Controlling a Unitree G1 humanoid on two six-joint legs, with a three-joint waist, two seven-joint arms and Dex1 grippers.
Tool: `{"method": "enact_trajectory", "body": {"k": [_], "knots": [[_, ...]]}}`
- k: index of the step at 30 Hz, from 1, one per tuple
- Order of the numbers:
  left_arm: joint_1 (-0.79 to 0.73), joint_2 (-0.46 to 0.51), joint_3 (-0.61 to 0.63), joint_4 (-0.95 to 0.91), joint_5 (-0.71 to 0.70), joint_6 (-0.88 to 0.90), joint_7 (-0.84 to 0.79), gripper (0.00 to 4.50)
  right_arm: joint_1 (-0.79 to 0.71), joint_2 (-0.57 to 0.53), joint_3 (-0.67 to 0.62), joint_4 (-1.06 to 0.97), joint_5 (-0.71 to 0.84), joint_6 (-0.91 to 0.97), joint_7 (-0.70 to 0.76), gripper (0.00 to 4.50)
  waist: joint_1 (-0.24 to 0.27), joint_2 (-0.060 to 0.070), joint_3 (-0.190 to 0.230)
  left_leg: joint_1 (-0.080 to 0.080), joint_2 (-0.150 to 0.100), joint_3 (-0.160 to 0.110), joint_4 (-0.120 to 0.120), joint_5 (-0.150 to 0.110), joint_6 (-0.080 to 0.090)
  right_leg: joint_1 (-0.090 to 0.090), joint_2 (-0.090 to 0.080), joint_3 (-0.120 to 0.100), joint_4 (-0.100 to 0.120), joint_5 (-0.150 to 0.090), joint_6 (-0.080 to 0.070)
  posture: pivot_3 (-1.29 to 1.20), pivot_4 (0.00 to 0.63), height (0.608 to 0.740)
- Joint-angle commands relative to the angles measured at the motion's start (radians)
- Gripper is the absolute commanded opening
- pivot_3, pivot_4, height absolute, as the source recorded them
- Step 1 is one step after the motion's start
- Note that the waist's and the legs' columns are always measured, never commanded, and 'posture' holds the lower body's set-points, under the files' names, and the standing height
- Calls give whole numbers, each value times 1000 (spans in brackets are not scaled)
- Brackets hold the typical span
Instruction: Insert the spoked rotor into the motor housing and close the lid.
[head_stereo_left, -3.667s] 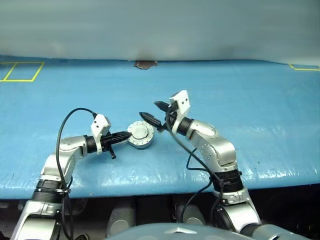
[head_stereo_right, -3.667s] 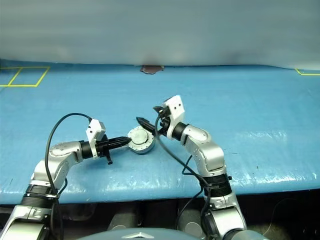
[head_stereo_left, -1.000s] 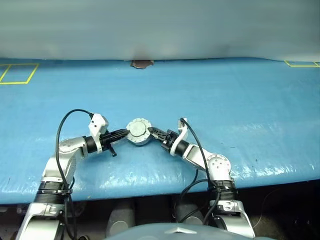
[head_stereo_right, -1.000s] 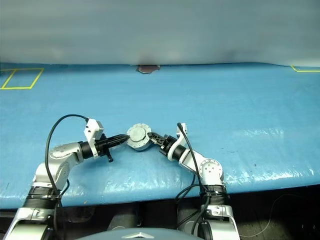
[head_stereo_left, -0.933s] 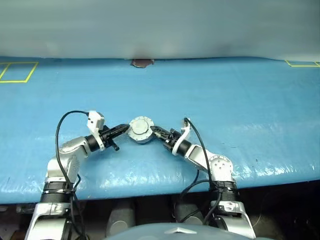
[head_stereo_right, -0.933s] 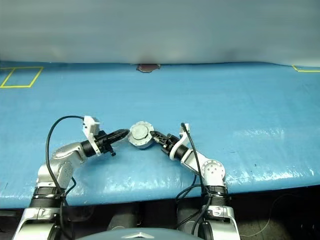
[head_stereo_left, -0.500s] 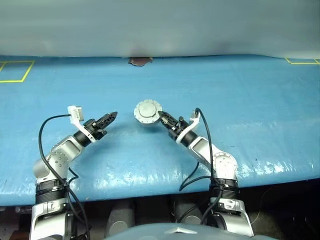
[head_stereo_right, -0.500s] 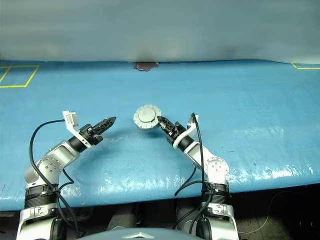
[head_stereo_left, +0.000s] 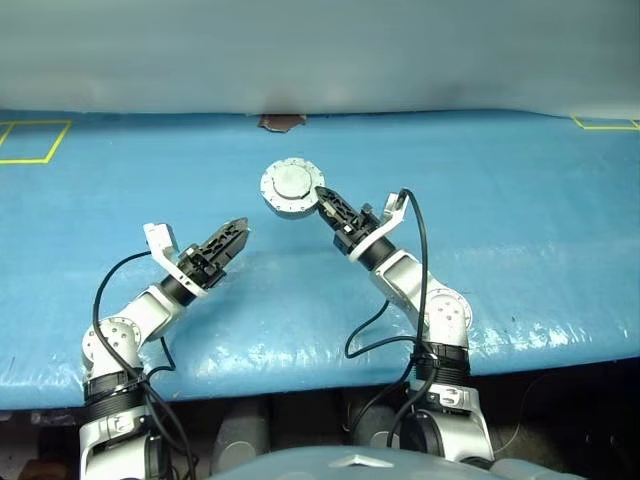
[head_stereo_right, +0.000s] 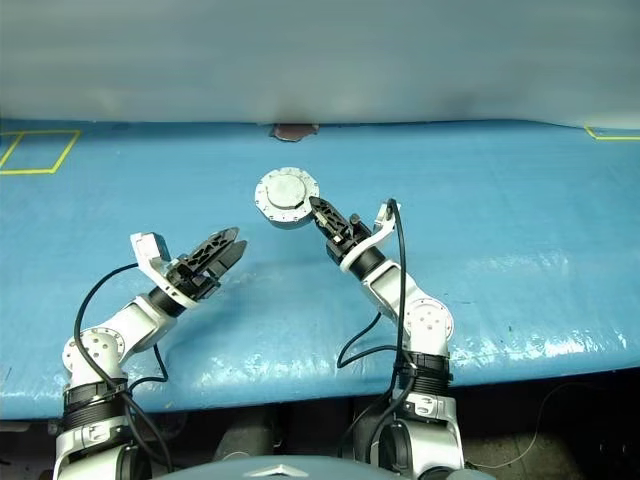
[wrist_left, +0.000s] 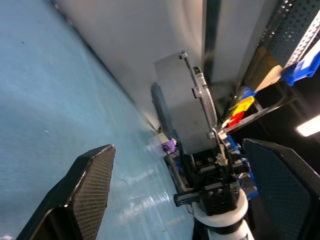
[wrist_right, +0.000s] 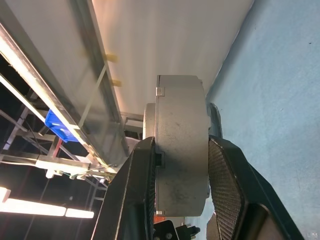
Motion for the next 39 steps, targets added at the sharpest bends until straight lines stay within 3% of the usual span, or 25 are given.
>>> {"method": "enact_trajectory", "body": {"k": [1, 17, 25, 28, 32, 39], "knots": [[-22, -8, -18, -29, -25, 13, 11, 4486, -32, 10, 13, -41, 34, 7, 29, 1166, 0, 0, 0, 0, 0, 0, 0, 0, 0, 0, 0, 0, 0, 0, 0, 0, 150, 740], [-122, -121, -10, 62, -64, -43, 65, 4486, 9, 5, 103, -71, -28, 62, 63, 1166, 2, 0, 0, -1, -1, 0, 3, 0, 0, 1, 0, 1, 0, 0, 0, 0, 150, 740], [-132, -125, -34, 74, 2, -94, 73, 4486, 18, 11, 111, -83, -37, 64, 69, 1166, 2, 0, 0, -1, -1, 0, 2, 0, 0, 1, 0, 1, 0, 1, 1, 0, 150, 740], [-121, -124, -44, 64, 19, -105, 56, 3895, 19, 13, 111, -86, -42, 60, 68, 1166, 2, 0, 0, -1, -1, 0, 2, 0, 0, 1, 0, 1, 0, 1, 1, 0, 150, 740], [-117, -133, -28, 70, 8, -109, 71, 2727, 21, 14, 108, -89, -47, 54, 69, 1166, 3, 0, 0, -1, -1, 0, 3, 0, 0, 1, 0, 1, 0, 1, 1, 0, 150, 740], [-122, -137, -25, 85, -22, -87, 97, 2715, 27, 14, 127, -109, -87, 42, 87, 1166, 2, 0, 0, -1, -1, 0, 3, 0, 0, 1, 0, 1, 0, 1, 1, 0, 150, 740]]}}
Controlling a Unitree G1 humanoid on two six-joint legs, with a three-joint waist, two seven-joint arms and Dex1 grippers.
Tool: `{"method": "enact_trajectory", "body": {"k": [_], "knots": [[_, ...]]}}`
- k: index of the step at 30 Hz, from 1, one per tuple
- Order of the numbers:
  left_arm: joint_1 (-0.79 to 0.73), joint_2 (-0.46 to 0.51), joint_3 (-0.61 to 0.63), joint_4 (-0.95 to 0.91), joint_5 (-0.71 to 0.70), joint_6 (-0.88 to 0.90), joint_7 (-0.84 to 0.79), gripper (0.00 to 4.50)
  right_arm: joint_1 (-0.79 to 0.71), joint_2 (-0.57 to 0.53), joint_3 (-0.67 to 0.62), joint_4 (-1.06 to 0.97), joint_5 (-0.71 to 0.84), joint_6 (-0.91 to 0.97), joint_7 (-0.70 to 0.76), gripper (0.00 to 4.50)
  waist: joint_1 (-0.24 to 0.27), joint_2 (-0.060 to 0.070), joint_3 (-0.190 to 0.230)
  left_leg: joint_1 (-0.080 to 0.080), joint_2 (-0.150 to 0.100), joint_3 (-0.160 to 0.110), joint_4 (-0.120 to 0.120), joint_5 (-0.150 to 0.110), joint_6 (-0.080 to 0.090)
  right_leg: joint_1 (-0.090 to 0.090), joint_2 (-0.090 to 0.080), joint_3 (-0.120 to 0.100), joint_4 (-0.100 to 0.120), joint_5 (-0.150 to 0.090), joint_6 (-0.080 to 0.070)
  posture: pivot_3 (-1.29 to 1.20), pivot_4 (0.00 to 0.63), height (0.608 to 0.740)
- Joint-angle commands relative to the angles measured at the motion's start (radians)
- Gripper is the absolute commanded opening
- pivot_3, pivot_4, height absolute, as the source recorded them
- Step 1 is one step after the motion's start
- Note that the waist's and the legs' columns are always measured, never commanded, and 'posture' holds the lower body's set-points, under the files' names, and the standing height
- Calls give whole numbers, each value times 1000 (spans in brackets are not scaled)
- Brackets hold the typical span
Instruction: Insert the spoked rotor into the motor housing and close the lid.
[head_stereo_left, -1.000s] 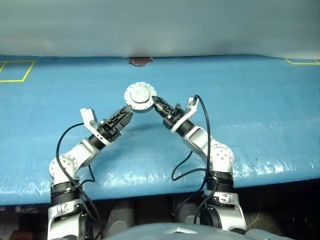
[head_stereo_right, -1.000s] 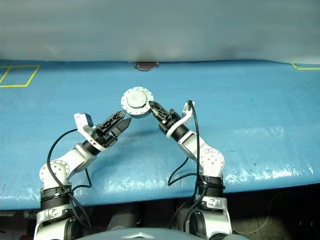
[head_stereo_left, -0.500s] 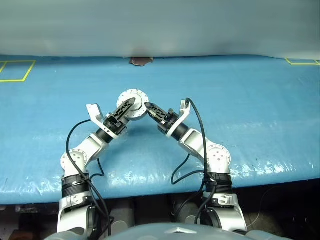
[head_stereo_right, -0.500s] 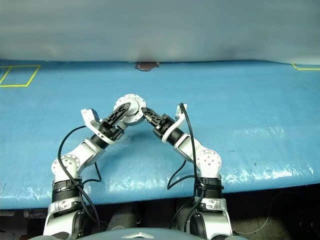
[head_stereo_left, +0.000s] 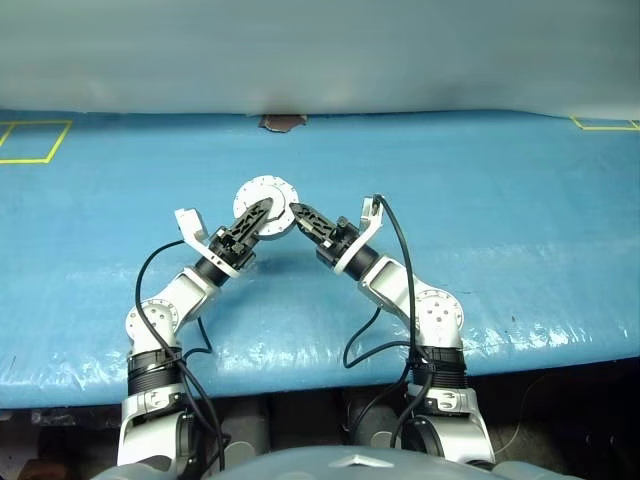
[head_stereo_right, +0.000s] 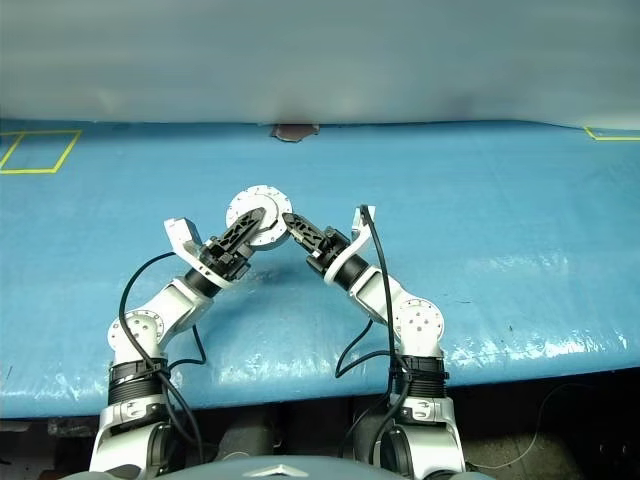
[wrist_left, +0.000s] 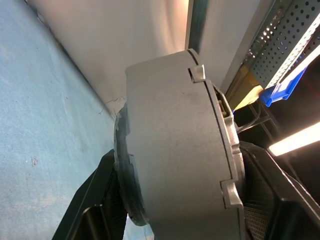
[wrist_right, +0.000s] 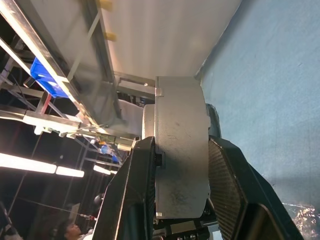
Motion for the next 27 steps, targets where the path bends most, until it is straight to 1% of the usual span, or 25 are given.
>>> {"method": "enact_trajectory", "body": {"k": [1, 2, 4, 5, 7, 9, 11, 15, 21, 24, 27], "knots": [[-10, 5, 9, -8, -4, -4, 8, 2715, 8, 16, 35, -82, -27, -33, 53, 1166, 0, 0, 0, 0, 0, 0, 0, 0, 0, 0, 0, 0, 0, 0, 0, 0, 150, 740], [-12, 4, 8, -6, -4, -7, 9, 2715, 10, 12, 41, -85, -41, -38, 67, 1166, 0, 0, 0, 0, 0, 0, 0, 0, 0, 0, 0, 0, 0, 0, 0, 0, 150, 740], [-16, 1, 8, -3, 3, -16, 14, 2715, 17, 4, 52, -92, -67, -52, 98, 1902, 0, 0, 0, 0, 0, 0, 0, 0, 0, 0, 0, 0, 0, 0, 0, 0, 150, 740], [-17, -1, 7, -4, 12, -27, 17, 2715, 20, 1, 56, -96, -79, -61, 109, 2155, 0, 0, 0, 0, 0, 0, 0, 0, 0, 0, 0, 0, 0, 0, 0, 0, 150, 740], [-18, -5, 9, -3, 21, -39, 21, 2715, 23, 0, 62, -100, -98, -75, 117, 2805, 1, 0, 0, 0, 0, 0, 0, 0, 0, 0, 0, 0, 0, 0, 0, 0, 150, 740], [-21, -15, 19, 5, 23, -52, 38, 2715, 24, 4, 67, -104, -177, -136, 90, 3447, 0, 0, 0, 0, 0, 0, 0, 0, 0, 0, 0, 0, 0, 0, 0, 0, 150, 740], [-21, -21, 23, 8, 31, -66, 48, 2715, 24, 12, 63, -96, -223, -181, 80, 3447, 1, 0, 0, 0, 0, 0, 1, 0, 0, 0, 0, 0, 0, 0, 0, 0, 150, 740], [-15, -34, 46, 4, 35, -108, 70, 2715, 30, 20, 47, -81, -244, -213, 54, 3447, 2, 0, 0, 0, 0, 0, 0, 0, 0, 0, 0, 0, 0, 0, 0, 0, 150, 740], [-45, -55, 188, 46, 72, -335, 205, 2715, 53, 21, 22, -79, -272, -266, 35, 3447, 0, 0, 0, 1, 0, 0, 0, 0, 0, 0, 0, 0, 0, 0, 0, 0, 150, 740], [-78, -40, 223, 96, 167, -476, 295, 2715, 67, 26, 16, -104, -260, -273, 44, 3447, 4, 0, 0, 1, 0, 0, 0, 0, 0, 0, 1, 0, 0, 1, 0, 0, 150, 740], [-107, -17, 212, 159, 265, -542, 371, 2715, 68, 29, 21, -116, -261, -278, 49, 3447, 13, -1, 0, 0, 0, 0, 1, 0, 0, 1, 1, 0, 0, 1, 1, 0, 150, 740]]}}
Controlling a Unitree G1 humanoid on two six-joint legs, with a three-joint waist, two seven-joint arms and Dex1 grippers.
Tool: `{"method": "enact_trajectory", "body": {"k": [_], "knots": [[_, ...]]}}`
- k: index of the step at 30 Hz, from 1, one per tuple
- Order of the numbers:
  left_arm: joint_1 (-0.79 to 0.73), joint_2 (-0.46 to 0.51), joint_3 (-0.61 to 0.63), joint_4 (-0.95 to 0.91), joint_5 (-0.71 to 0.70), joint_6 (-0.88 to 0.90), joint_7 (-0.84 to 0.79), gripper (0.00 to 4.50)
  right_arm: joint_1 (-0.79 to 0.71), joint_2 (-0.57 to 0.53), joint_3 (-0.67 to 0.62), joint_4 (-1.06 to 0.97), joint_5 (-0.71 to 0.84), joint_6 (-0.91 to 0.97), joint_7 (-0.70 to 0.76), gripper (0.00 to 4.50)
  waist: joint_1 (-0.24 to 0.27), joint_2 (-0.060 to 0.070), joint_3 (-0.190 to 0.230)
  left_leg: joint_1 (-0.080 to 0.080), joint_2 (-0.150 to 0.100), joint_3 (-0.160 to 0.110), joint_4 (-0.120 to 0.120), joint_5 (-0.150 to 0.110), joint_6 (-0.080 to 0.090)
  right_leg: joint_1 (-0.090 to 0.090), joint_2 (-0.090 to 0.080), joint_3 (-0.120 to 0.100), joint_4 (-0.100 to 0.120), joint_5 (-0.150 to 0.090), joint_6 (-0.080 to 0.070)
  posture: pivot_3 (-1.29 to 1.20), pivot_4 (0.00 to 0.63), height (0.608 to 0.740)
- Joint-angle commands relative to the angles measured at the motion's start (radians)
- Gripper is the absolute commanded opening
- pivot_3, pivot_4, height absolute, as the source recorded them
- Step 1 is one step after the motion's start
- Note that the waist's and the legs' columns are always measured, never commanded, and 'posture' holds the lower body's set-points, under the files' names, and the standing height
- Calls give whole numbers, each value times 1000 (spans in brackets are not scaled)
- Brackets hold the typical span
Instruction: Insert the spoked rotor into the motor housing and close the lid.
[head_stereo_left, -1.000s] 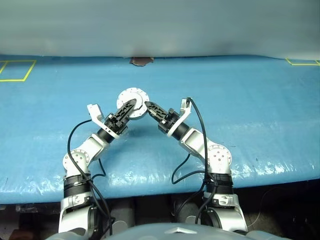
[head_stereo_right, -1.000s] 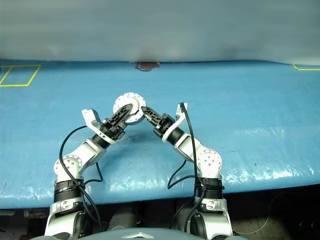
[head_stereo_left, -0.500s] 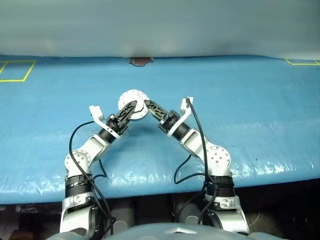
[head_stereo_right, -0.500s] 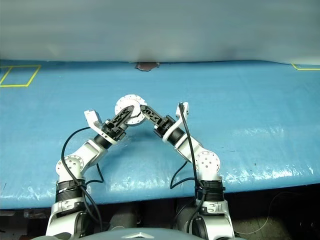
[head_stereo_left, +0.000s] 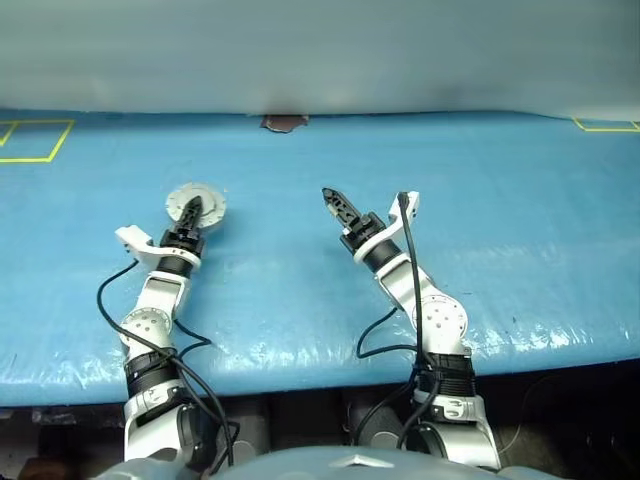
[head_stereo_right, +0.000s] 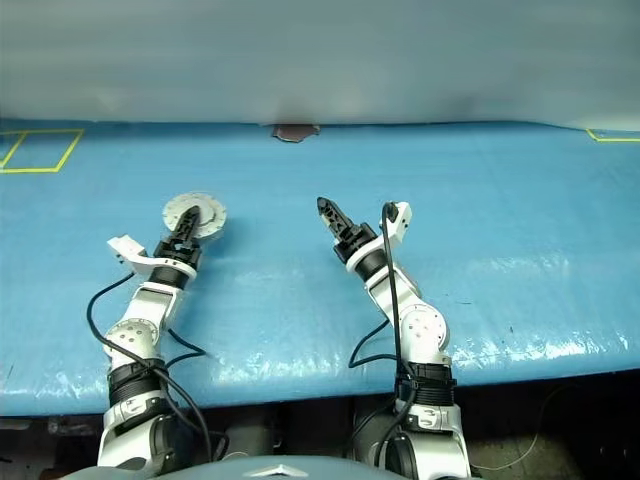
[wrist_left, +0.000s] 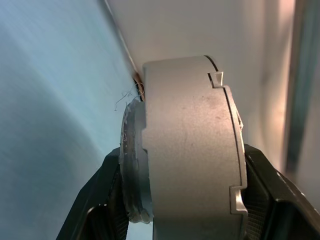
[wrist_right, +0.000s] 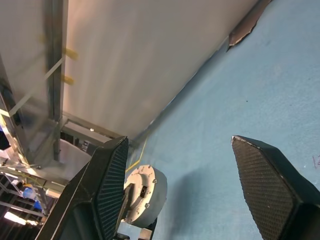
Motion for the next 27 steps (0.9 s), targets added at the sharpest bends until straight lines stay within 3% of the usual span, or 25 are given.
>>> {"method": "enact_trajectory", "body": {"k": [1, 10, 16, 24, 27], "knots": [[-58, 23, -20, 21, 84, -77, 42, 2715, 28, 52, 21, -59, 11, -18, 13, 3447, 6, 0, 0, 0, 0, 0, 0, 0, 0, 0, 0, 0, -1, 0, 0, 0, 150, 740], [-113, 106, -79, 152, 276, -128, 65, 2715, 27, 48, 35, -60, 3, -21, 14, 3447, 17, -1, -1, 1, -1, 0, 1, 0, 0, 2, -1, 0, 0, 1, 2, 0, 150, 740], [-68, 162, -58, 134, 359, -190, 108, 4459, 21, 47, 31, -52, 4, -22, 8, 3489, -1, 0, -1, 2, 0, 0, 1, 0, 0, 2, 0, 0, 1, 1, 1, 0, 150, 740], [-33, 245, 27, 84, 365, -289, 134, 4459, 9, 33, 41, -31, 2, 8, 14, 3489, -7, -1, -1, 2, 0, 0, 1, 0, 0, 2, 0, 0, 1, 3, -2, 0, 150, 740], [-39, 265, 5, 55, 378, -339, 63, 4459, 25, -21, 113, -70, -119, -52, 83, 3489, -1, -1, -1, 2, 0, 0, 1, 0, -1, 2, -1, 0, 0, 3, -1, 0, 150, 740]]}}
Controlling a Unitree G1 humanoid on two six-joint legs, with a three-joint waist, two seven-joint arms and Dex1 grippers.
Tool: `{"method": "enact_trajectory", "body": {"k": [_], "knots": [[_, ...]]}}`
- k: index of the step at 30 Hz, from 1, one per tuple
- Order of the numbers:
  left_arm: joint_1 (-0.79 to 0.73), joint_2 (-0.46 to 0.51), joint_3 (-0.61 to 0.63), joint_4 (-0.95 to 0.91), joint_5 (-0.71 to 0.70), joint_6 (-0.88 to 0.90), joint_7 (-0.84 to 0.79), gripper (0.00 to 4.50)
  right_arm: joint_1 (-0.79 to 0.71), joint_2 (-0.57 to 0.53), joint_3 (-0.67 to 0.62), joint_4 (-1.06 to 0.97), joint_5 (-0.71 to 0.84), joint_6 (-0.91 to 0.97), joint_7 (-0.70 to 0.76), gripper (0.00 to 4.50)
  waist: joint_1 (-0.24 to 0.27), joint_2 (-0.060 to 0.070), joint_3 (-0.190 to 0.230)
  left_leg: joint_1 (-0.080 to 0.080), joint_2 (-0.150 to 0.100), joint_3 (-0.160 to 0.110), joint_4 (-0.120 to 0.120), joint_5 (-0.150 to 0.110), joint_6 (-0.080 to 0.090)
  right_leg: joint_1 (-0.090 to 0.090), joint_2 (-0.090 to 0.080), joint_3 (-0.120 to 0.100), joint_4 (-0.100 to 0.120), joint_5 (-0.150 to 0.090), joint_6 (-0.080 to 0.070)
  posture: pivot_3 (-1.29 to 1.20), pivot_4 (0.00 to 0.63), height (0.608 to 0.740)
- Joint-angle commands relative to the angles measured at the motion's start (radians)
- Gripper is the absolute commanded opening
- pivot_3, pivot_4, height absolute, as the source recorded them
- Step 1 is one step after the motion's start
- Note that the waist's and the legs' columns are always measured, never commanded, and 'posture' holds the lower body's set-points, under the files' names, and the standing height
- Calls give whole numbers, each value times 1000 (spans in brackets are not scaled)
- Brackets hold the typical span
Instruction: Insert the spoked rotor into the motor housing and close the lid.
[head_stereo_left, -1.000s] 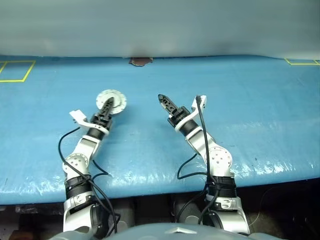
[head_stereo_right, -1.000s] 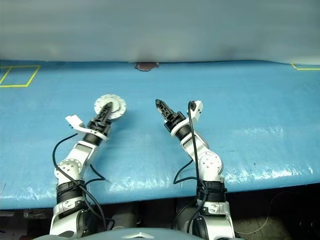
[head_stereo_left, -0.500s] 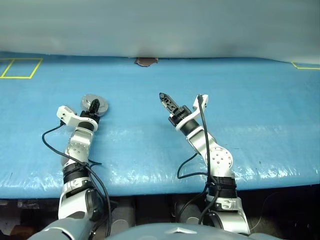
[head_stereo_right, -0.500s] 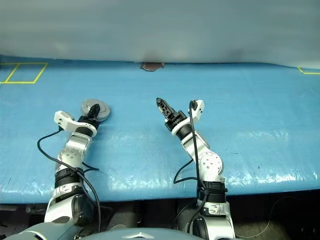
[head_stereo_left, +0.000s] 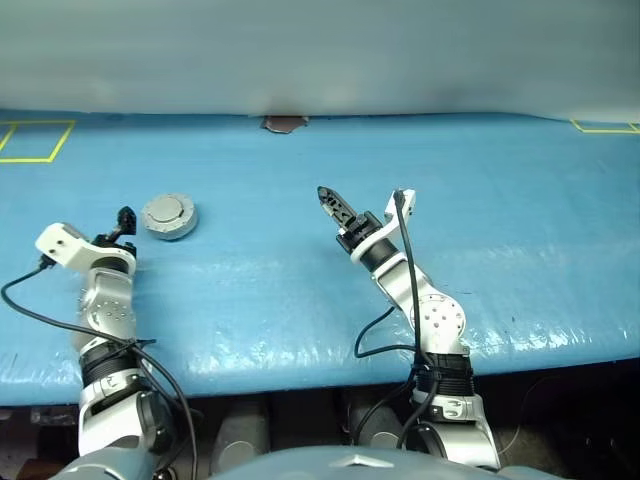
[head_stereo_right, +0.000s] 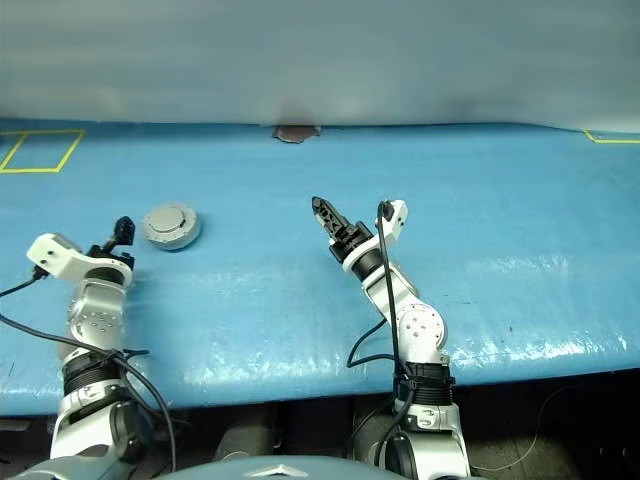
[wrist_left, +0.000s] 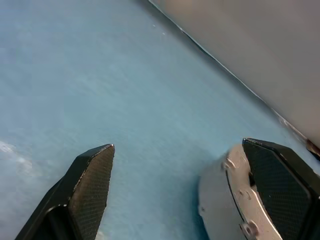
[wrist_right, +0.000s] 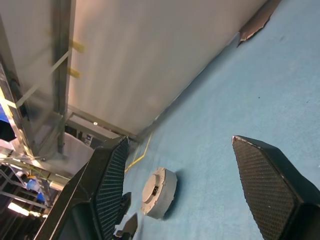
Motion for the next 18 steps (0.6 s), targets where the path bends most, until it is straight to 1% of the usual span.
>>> {"method": "enact_trajectory", "body": {"k": [1, 3, 4, 5, 7, 9, 12, 14, 18], "knots": [[-17, 24, -27, -106, 14, -86, -117, 4459, 39, -47, 115, -87, -153, -85, 104, 3489, 5, 0, 0, 0, 0, 0, 0, 0, 0, 0, 0, 0, 0, 0, 0, 0, 150, 740], [-14, 12, -62, -158, -14, -112, -248, 4459, 68, -124, 196, -136, -304, -190, 172, 3489, 11, 0, 0, -1, -1, 0, 0, 0, 0, 0, -1, 0, -1, 0, 0, 0, 150, 740], [-11, 7, -80, -186, -40, -95, -313, 4459, 82, -168, 225, -155, -369, -224, 191, 3489, 14, 0, 0, -1, -2, 0, 0, 0, 0, 0, -2, 0, -1, 0, 0, 0, 150, 740], [-1, 5, -105, -232, -93, -37, -388, 4459, 96, -213, 243, -171, -433, -257, 200, 3489, 16, 0, 0, -1, -2, 1, 0, 0, 0, 0, -2, 0, -1, 0, 0, 0, 150, 740], [35, 15, -188, -336, -153, 58, -527, 4459, 124, -297, 251, -204, -498, -278, 228, 3489, 18, -1, 0, -1, -2, 1, 0, 0, 0, 0, -3, 0, -2, 0, 1, 0, 150, 740], [85, 64, -315, -428, -151, 155, -669, 4459, 153, -372, 244, -245, -534, -271, 248, 3489, 18, -1, 0, 0, -2, 2, 0, 0, 0, 0, -3, 1, -2, -3, -1, 0, 150, 740], [143, 160, -536, -517, -8, 206, -790, 4459, 187, -468, 234, -289, -572, -278, 299, 3489, 12, 0, 0, 1, -1, 2, 0, 0, 0, 0, -2, 1, 0, -4, -2, 0, 150, 740], [160, 206, -644, -527, 110, 157, -839, 4459, 203, -510, 224, -296, -583, -264, 321, 3489, 4, 0, 0, 3, 0, 2, -1, 0, 0, 0, 0, 1, 0, -5, -3, 0, 150, 740], [145, 195, -712, -475, 184, 118, -870, 4459, 223, -559, 196, -253, -603, -258, 346, 3489, -1, 0, 0, 4, 1, 3, 0, 1, 1, 0, 0, 2, 1, -5, -5, 0, 150, 740]]}}
